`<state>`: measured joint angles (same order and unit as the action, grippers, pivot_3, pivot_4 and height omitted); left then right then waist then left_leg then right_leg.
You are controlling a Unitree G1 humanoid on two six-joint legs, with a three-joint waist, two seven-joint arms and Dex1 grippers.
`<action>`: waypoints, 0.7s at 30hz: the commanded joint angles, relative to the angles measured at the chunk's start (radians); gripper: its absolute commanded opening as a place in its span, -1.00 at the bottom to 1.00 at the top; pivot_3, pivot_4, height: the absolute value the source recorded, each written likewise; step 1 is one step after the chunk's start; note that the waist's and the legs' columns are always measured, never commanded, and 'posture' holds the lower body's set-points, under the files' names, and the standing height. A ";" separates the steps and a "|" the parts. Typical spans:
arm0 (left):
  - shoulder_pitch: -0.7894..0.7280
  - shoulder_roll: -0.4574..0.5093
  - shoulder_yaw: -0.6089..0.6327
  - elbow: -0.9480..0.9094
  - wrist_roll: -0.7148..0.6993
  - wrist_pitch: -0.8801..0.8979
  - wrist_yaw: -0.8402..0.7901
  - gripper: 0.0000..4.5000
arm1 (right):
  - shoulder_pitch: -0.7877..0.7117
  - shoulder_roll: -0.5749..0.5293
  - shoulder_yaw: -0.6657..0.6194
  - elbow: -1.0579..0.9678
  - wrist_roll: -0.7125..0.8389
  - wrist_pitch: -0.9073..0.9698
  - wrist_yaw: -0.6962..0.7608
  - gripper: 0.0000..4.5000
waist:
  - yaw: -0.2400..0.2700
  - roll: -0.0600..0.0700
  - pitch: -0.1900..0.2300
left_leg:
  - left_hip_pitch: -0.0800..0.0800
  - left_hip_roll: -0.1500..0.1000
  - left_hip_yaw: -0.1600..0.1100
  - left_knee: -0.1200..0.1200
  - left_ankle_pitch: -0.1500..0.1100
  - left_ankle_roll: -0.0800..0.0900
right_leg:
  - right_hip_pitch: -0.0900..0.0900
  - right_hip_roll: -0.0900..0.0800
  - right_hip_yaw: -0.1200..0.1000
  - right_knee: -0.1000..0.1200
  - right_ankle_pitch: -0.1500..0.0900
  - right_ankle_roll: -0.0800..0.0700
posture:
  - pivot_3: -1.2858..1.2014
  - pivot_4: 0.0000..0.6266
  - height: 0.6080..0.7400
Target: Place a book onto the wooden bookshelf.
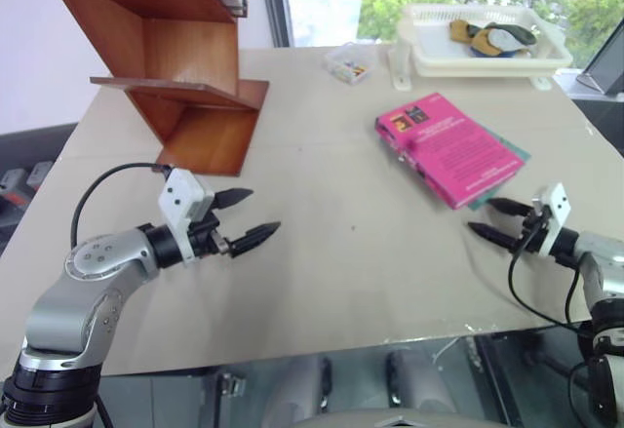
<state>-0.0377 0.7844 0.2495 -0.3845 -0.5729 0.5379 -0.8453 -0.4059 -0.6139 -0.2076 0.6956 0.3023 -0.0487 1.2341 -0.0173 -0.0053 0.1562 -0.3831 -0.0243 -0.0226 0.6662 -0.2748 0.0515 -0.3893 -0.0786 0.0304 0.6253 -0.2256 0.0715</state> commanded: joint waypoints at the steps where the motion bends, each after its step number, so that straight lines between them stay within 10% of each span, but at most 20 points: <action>1: -0.003 0.001 0.021 -0.026 -0.002 -0.018 0.004 0.97 | 0.027 0.015 0.018 -0.100 0.038 0.038 0.032 1.00 | 0.001 0.000 0.000 | -0.001 0.000 0.000 0.000 0.000 0.000 | -0.001 0.000 0.000 0.000 0.000 0.000 | 0.03 -0.52 1.00; 21: -0.002 -0.001 0.009 -0.017 0.002 -0.021 -0.007 0.97 | 0.150 0.232 0.238 -0.595 0.107 0.268 -0.058 1.00 | 0.006 0.000 0.000 | -0.013 -0.002 -0.003 0.000 0.002 -0.004 | -0.014 -0.001 -0.004 0.000 0.000 0.000 | 0.03 -0.52 1.00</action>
<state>-0.0348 0.7802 0.2460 -0.3840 -0.5705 0.5339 -0.8477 -0.2651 -0.3848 0.0207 0.1624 0.3767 0.2023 1.1697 -0.0116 -0.0049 0.1559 -0.3964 -0.0262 -0.0255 0.6659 -0.2723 0.0477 -0.4032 -0.0793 0.0257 0.6255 -0.2251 0.0713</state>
